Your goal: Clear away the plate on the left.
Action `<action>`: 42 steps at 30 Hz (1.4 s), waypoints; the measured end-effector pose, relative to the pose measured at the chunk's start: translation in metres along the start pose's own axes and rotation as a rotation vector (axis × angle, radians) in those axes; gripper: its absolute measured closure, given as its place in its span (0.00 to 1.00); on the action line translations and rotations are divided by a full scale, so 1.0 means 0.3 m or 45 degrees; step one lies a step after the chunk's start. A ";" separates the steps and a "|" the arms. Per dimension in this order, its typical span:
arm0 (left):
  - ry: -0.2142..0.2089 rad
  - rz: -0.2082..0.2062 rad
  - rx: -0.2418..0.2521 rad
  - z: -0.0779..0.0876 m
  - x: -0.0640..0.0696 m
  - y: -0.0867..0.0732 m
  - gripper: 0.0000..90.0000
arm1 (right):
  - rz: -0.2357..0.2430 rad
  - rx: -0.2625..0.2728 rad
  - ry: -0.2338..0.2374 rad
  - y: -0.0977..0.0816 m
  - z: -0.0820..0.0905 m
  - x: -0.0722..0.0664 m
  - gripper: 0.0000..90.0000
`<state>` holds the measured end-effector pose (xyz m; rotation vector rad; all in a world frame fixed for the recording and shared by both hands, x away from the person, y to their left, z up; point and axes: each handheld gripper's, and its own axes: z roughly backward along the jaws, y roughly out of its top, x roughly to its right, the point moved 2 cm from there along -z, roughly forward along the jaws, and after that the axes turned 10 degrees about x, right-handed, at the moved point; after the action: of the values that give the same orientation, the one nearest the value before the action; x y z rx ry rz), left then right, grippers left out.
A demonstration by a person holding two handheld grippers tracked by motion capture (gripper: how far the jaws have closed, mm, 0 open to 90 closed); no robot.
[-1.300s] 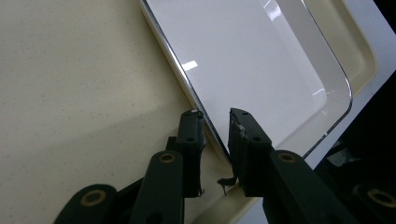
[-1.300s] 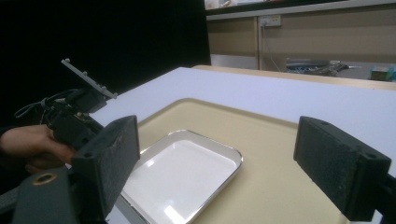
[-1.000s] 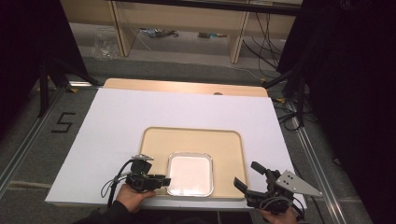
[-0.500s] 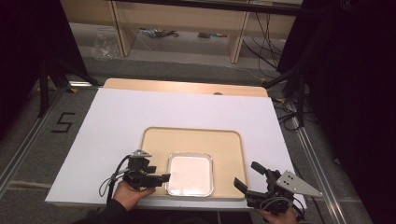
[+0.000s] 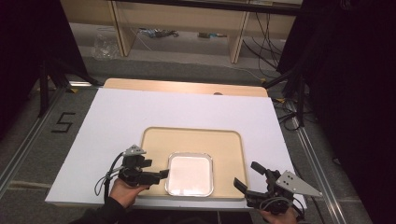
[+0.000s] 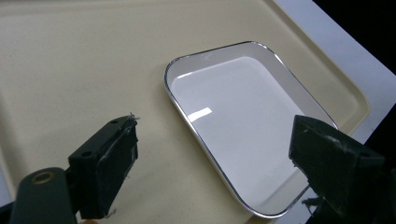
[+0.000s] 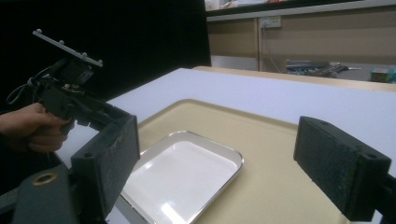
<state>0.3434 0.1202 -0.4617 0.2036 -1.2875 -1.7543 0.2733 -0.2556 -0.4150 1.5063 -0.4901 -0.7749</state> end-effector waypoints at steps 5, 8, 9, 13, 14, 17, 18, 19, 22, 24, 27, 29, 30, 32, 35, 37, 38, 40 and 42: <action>-0.004 -0.015 0.061 0.018 -0.003 0.011 0.17 | -0.001 0.003 0.002 0.000 0.000 0.000 0.17; 0.001 -0.047 0.096 0.033 -0.008 0.020 0.17 | -0.026 -0.026 -0.029 -0.001 0.003 -0.004 0.17; 0.000 -0.038 0.111 0.034 -0.007 0.021 0.17 | -0.021 -0.015 -0.014 -0.001 0.004 -0.004 0.17; 0.006 -0.045 0.130 0.049 -0.015 0.026 0.17 | -0.018 -0.028 -0.017 -0.001 0.004 -0.003 0.17; 0.006 -0.063 0.132 0.055 -0.018 0.027 0.17 | 0.000 -0.006 -0.006 -0.001 0.000 0.000 0.17; 0.001 -0.070 0.155 0.067 -0.024 0.029 0.17 | -0.032 -0.035 -0.021 -0.001 0.005 -0.005 0.17; -0.004 -0.066 0.161 0.070 -0.024 0.029 0.17 | -0.021 -0.022 -0.013 -0.001 0.003 -0.004 0.17; -0.008 -0.074 0.174 0.074 -0.022 0.030 0.17 | -0.003 -0.004 -0.001 -0.001 0.000 -0.001 0.17; -0.002 -0.084 0.201 0.087 -0.019 0.031 0.17 | -0.033 -0.035 -0.023 -0.001 0.005 -0.005 0.17; -0.001 -0.094 0.215 0.092 -0.015 0.031 0.17 | -0.022 -0.022 -0.018 -0.001 0.003 -0.004 0.17; -0.007 -0.118 0.233 0.101 -0.014 0.032 0.17 | -0.024 -0.023 -0.014 -0.001 0.003 -0.004 0.17; -0.011 -0.128 0.245 0.105 -0.013 0.033 0.17 | -0.031 -0.036 -0.025 -0.001 0.005 -0.005 0.17; -0.001 -0.125 0.248 0.109 -0.012 0.033 0.17 | -0.014 -0.021 -0.007 0.000 0.003 -0.003 0.17; -0.005 -0.142 0.257 0.117 -0.013 0.034 0.17 | -0.034 -0.030 -0.019 -0.001 0.004 -0.006 0.17; -0.009 -0.142 0.281 0.130 -0.015 0.034 0.17 | -0.007 -0.011 0.003 -0.001 0.000 -0.002 0.17; -0.007 -0.146 0.289 0.139 -0.016 0.035 0.17 | 0.010 -0.011 -0.010 -0.002 -0.002 0.002 0.17; -0.011 -0.132 0.301 0.140 -0.015 0.033 0.17 | -0.033 -0.033 -0.016 -0.001 0.004 -0.006 0.17; -0.013 -0.146 0.307 0.148 -0.015 0.033 0.18 | -0.022 -0.020 -0.001 -0.001 0.002 -0.005 0.17; -0.011 -0.161 0.316 0.156 -0.015 0.033 0.17 | 0.006 -0.004 0.016 -0.002 -0.003 0.001 0.17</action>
<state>0.3235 0.1545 -0.4348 0.4270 -1.5266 -1.6975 0.2739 -0.2552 -0.4155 1.5058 -0.4825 -0.7621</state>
